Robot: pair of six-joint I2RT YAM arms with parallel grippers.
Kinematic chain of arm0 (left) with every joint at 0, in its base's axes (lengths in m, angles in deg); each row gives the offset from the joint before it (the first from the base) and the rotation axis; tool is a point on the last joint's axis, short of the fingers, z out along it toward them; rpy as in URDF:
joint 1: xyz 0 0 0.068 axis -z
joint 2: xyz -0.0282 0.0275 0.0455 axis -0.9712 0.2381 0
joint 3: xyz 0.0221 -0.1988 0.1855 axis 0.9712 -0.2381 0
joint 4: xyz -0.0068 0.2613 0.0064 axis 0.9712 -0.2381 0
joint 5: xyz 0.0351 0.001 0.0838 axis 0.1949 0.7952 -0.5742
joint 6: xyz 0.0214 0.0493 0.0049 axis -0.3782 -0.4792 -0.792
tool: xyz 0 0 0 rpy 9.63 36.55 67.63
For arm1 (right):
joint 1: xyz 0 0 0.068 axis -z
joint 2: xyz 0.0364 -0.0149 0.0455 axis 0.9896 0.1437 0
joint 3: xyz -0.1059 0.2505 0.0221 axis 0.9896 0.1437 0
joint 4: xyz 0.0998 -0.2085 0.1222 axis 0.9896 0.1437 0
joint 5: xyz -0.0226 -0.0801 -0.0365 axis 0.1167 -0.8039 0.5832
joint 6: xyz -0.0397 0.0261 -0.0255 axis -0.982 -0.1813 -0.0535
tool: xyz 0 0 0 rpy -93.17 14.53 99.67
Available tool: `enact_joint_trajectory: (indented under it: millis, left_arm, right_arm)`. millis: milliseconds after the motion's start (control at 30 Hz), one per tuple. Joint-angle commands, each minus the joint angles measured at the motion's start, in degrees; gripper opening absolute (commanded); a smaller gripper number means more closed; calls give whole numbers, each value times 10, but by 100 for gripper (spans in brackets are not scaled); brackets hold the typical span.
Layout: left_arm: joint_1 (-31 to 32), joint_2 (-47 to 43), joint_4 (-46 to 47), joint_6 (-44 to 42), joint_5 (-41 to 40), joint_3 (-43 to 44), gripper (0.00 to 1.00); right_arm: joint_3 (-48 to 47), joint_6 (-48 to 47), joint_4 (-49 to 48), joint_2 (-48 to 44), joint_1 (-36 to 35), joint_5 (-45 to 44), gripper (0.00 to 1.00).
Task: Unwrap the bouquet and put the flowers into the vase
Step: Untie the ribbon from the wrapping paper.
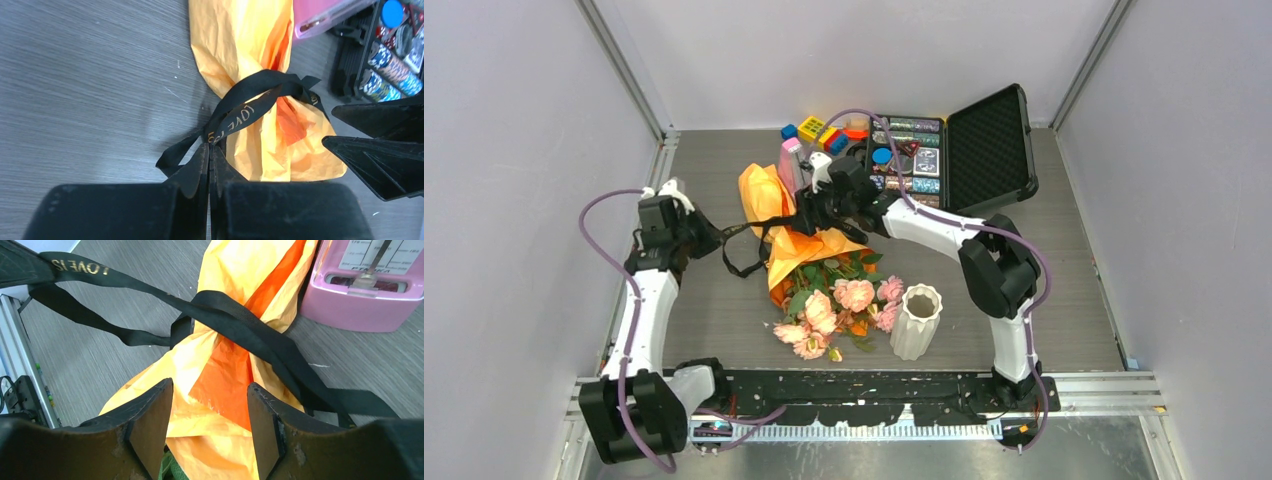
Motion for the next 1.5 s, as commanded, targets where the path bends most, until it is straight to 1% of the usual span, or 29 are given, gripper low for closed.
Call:
enact_joint_trajectory:
  millis: [0, 200, 433, 667, 933, 1000, 1067, 1133, 1167, 1200, 1233, 1267, 1333, 1467]
  left_arm:
    - [-43, -32, 24, 32, 45, -8, 0]
    - [-87, -60, 33, 47, 15, -19, 0]
    - [-127, -84, 25, 51, 9, -21, 0]
    - [-135, -91, 17, 48, 13, -19, 0]
    - [-140, -90, 15, 46, 17, -19, 0]
    - [-141, -87, 15, 46, 20, -19, 0]
    - [-142, -87, 16, 46, 20, -20, 0]
    - [-143, -86, 16, 47, 20, -21, 0]
    - [-143, -86, 16, 47, 21, -21, 0]
    - [-144, -86, 16, 46, 22, -19, 0]
    - [-145, -85, 15, 45, 22, -18, 0]
    - [-146, -84, 12, 42, 24, -13, 0]
    - [-152, -80, 1, 35, 27, 0, 0]
    - [-165, -75, -16, 27, 38, 21, 0]
  right_arm:
    - [-37, -21, -8, 8, -4, -1, 62]
    - [-83, -35, 9, 42, -7, 5, 62]
    - [-125, -51, 24, 80, -12, 4, 63]
    - [-196, -58, 57, 125, -12, 7, 62]
    - [-257, -52, 95, 178, -21, 31, 61]
    - [-267, -52, 103, 188, -25, 34, 60]
    - [-273, -51, 107, 193, -28, 35, 56]
    - [-272, -48, 106, 193, -30, 35, 49]
    - [-271, -45, 104, 193, -30, 33, 44]
    - [-270, -45, 103, 190, -30, 30, 41]
    - [-266, -44, 102, 186, -30, 21, 36]
    - [-264, -43, 102, 183, -30, 14, 34]
    - [-252, -43, 97, 171, -30, -8, 24]
    - [-215, -42, 71, 142, -31, -41, 19]
